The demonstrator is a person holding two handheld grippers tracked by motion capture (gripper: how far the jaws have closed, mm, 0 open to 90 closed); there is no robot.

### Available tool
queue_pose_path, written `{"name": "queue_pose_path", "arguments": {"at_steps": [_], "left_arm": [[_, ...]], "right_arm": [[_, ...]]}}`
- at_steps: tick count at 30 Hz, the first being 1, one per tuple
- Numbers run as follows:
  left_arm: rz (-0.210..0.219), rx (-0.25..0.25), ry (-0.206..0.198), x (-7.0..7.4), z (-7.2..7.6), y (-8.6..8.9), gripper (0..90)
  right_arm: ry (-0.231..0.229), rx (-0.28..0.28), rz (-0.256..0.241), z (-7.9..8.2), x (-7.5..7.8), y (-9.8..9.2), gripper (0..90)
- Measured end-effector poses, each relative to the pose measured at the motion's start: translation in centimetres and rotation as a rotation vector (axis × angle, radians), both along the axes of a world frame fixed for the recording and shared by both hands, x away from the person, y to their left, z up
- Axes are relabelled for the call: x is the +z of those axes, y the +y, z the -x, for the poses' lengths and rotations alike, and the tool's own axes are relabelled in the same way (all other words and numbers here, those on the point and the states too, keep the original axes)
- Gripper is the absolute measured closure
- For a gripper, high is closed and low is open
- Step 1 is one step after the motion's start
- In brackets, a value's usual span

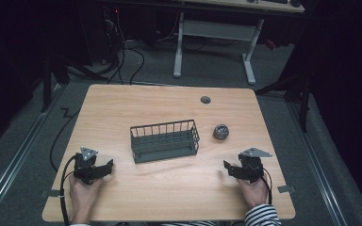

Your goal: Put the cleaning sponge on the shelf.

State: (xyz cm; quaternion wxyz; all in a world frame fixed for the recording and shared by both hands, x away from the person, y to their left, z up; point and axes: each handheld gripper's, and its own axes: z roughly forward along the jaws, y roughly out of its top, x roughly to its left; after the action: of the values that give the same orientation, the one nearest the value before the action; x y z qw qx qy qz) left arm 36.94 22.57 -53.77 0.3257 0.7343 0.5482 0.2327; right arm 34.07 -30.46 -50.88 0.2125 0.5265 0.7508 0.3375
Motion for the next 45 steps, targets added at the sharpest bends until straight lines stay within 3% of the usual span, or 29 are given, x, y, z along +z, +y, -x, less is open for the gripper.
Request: {"name": "queue_pose_path", "arguments": {"at_steps": [20,28,29,33,45], "left_arm": [[-0.002,-0.009,0.001,0.0,0.0,-0.1,19.3],[-0.003,-0.016,0.002,0.0,0.0,-0.1,19.3],[-0.003,-0.016,0.002,0.0,0.0,-0.1,19.3],[-0.003,-0.017,0.002,0.0,0.0,-0.1,19.3],[-0.003,-0.018,0.002,0.0,0.0,-0.1,19.2]], "right_arm": [[-0.021,0.011,-0.055,-4.1,3.5,-0.3,27.5],[0.006,0.016,-0.025,-6.2,4.5,0.2,26.1],[0.009,0.021,-0.001,-6.7,4.7,0.6,25.7],[0.004,0.019,-0.009,-7.3,4.9,0.9,25.5],[0.025,0.013,0.035,-10.5,5.2,1.9,22.2]]}}
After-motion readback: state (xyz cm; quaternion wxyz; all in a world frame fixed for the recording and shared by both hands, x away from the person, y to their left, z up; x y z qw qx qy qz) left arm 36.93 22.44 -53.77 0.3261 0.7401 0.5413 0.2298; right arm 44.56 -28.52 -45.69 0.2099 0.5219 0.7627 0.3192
